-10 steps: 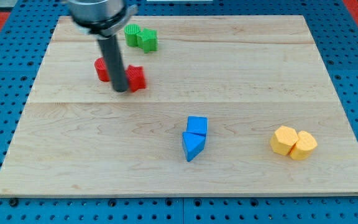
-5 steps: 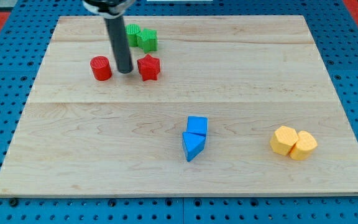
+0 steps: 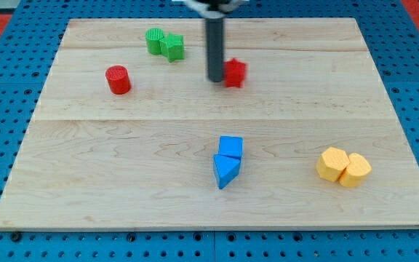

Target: Place the red circle and red star horizontal to each other

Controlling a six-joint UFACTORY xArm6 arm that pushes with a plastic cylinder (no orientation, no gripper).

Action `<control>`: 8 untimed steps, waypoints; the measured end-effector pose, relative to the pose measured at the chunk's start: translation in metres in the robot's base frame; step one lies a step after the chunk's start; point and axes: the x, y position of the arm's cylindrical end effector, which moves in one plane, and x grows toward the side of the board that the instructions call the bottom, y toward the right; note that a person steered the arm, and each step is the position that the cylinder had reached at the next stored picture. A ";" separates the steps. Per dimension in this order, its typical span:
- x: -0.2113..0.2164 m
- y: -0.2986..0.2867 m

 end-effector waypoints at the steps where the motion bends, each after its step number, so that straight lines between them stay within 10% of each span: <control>1: -0.009 -0.035; 3: -0.021 0.094; 5: 0.005 0.103; 6: -0.013 0.029; 8: 0.102 -0.129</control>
